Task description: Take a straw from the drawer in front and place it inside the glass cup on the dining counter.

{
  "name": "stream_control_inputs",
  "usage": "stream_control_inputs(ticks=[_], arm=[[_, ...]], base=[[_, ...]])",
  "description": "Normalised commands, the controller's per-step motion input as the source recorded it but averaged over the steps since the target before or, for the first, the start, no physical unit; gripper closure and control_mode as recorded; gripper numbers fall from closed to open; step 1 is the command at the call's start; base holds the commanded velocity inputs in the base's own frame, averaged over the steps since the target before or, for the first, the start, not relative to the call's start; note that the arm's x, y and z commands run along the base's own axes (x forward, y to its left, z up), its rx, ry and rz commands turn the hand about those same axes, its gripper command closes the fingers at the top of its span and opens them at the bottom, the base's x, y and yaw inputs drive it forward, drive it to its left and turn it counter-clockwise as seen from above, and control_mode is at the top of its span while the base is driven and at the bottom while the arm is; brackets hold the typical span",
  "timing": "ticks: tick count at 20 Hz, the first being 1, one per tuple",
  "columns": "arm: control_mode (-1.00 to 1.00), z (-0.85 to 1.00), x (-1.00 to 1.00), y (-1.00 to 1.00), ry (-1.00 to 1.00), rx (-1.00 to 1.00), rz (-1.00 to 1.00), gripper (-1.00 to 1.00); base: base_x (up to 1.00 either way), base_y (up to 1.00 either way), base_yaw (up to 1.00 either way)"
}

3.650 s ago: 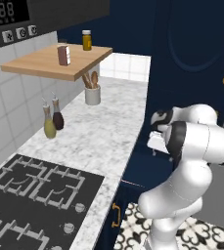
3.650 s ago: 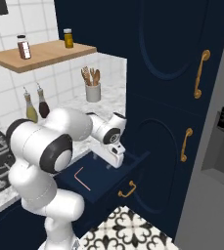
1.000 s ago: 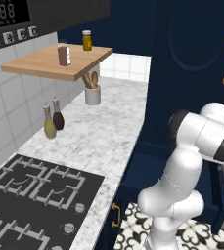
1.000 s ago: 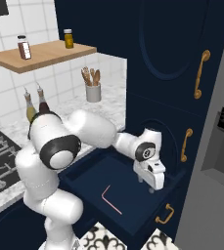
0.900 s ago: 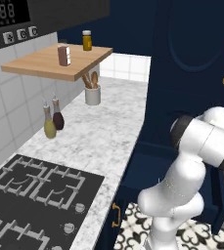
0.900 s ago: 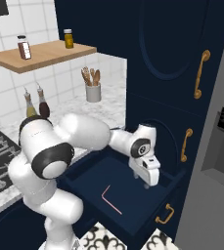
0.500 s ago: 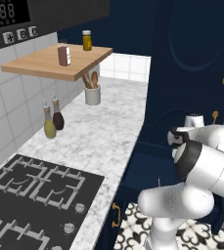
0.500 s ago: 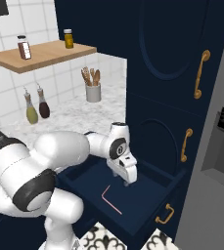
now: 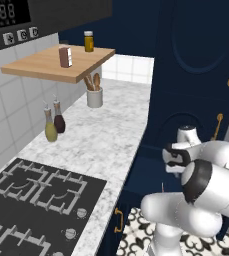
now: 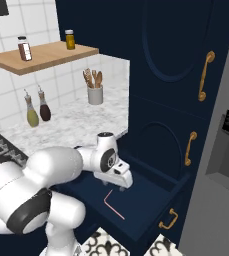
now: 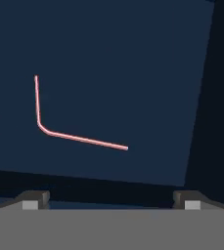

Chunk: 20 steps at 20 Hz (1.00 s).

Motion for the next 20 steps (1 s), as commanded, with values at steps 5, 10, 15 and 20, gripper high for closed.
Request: stream_control_inputs(ticks=[5,10,15,20], arm=[[-1.00,-0.21,0.01,0.42,0.00,0.09,0.31,-1.00],[-1.00,-0.26,0.10,0.38,0.00,0.09,0.19,-1.00],[-1.00,-0.36,0.26,0.14,0.00,0.03,0.14,-1.00],[-1.00,-0.45,0.03,0.14,-0.03,0.00,0.08,-1.00]], base=[[0.00,0.00,0.00],[0.00,0.00,0.00],[0.00,0.00,0.00],[0.00,0.00,0.00]])
